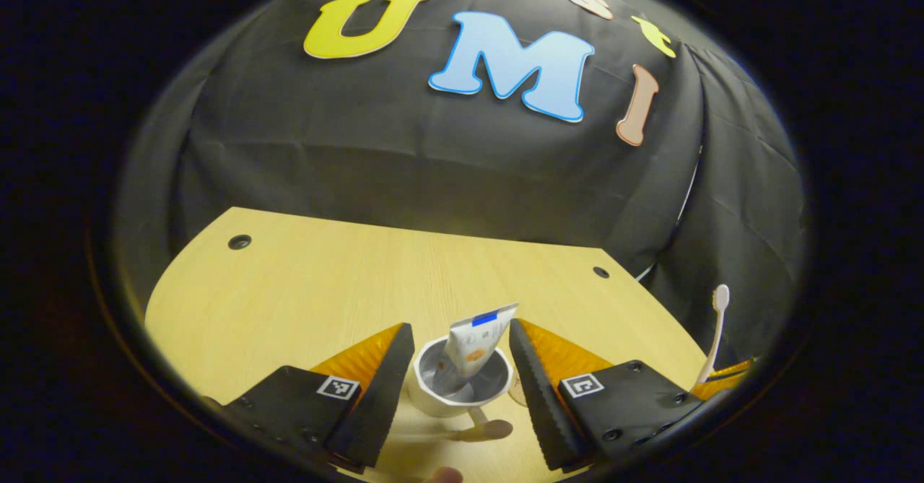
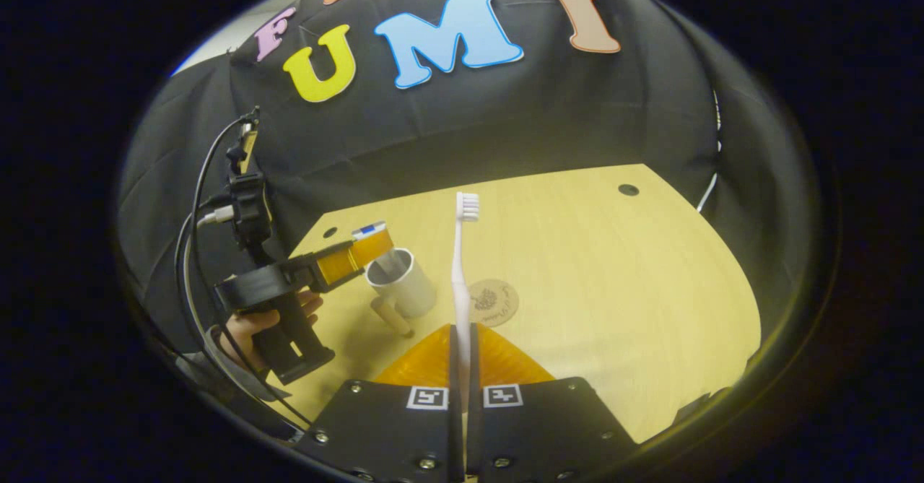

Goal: Put the toothbrush and toothpaste on the desktop into the cup, then pick up the cup and place it on the coaster on the desktop.

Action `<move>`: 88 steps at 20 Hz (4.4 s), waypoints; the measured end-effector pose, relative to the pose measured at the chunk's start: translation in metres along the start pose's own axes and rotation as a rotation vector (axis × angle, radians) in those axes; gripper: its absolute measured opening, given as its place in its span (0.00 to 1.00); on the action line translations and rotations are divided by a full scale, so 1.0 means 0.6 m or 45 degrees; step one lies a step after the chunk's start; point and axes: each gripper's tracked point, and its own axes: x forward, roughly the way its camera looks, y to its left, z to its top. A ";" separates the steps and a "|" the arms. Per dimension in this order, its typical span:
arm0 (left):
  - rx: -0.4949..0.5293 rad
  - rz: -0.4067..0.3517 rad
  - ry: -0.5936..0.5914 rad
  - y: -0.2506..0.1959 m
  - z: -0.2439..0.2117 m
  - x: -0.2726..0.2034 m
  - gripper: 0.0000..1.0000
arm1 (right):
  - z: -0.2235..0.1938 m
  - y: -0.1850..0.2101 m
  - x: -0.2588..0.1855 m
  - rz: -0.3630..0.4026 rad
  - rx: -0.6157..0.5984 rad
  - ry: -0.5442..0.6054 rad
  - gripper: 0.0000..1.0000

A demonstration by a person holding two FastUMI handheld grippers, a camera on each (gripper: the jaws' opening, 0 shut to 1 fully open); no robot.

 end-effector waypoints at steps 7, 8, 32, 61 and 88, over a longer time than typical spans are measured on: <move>-0.016 0.008 0.025 0.014 -0.007 -0.058 0.86 | 0.063 0.062 0.049 0.141 -0.126 -0.091 0.03; -0.027 0.011 0.023 0.017 -0.008 -0.065 0.87 | 0.069 0.075 0.058 0.166 -0.146 -0.100 0.03; -0.152 0.281 0.074 0.151 -0.070 -0.168 0.89 | 0.129 0.247 0.229 0.479 -0.564 -0.275 0.04; -0.149 0.293 0.152 0.130 -0.096 -0.163 0.89 | 0.180 0.181 0.179 0.310 -0.441 -0.362 0.78; -0.193 0.116 0.581 -0.035 -0.142 -0.058 0.90 | 0.128 -0.110 0.030 -0.144 -0.214 -0.319 0.78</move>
